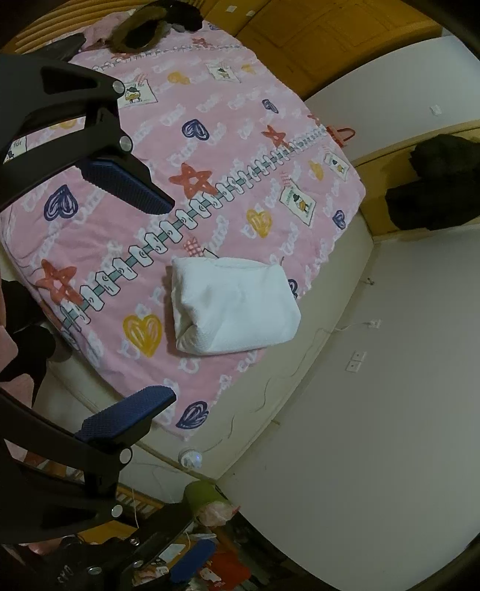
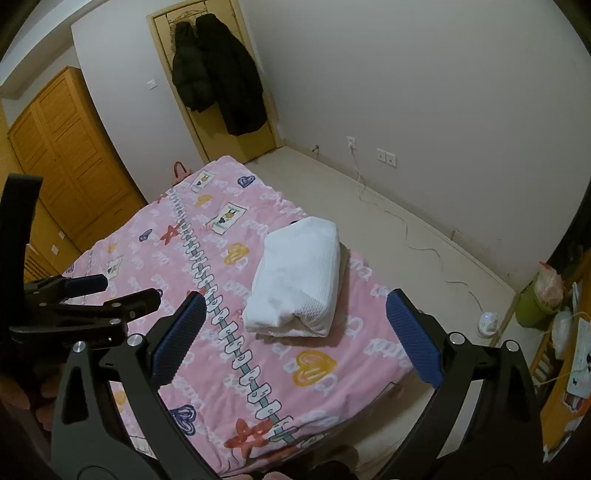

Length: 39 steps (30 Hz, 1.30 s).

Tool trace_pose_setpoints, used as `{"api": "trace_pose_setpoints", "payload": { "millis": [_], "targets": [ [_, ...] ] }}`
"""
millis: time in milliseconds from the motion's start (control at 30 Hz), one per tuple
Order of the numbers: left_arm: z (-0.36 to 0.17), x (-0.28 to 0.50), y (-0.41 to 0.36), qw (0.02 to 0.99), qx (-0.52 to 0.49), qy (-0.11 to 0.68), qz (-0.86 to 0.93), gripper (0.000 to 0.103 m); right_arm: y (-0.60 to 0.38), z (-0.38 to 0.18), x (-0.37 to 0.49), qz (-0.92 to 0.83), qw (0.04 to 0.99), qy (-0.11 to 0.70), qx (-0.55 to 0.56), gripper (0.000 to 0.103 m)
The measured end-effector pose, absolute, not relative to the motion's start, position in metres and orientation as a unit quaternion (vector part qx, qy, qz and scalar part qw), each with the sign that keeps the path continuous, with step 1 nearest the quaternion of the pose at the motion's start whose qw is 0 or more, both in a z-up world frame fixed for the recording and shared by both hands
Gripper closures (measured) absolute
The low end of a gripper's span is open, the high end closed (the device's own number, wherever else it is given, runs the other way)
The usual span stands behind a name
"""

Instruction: Fold large clothes

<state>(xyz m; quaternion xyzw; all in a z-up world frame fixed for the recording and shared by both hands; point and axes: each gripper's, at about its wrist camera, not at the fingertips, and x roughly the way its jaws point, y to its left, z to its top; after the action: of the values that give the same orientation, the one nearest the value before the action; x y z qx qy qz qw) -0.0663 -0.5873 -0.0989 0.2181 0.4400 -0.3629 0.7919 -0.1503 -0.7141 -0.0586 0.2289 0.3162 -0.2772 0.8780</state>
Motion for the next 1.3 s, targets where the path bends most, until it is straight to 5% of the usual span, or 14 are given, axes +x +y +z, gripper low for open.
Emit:
{"api": "trace_pose_setpoints", "payload": {
  "millis": [1300],
  "targets": [
    [-0.094, -0.063, -0.581, 0.794, 0.213, 0.434, -0.37, 0.012, -0.692, -0.06, -0.152, -0.289, 0.873, 0.316, 0.235, 0.007]
  ]
}}
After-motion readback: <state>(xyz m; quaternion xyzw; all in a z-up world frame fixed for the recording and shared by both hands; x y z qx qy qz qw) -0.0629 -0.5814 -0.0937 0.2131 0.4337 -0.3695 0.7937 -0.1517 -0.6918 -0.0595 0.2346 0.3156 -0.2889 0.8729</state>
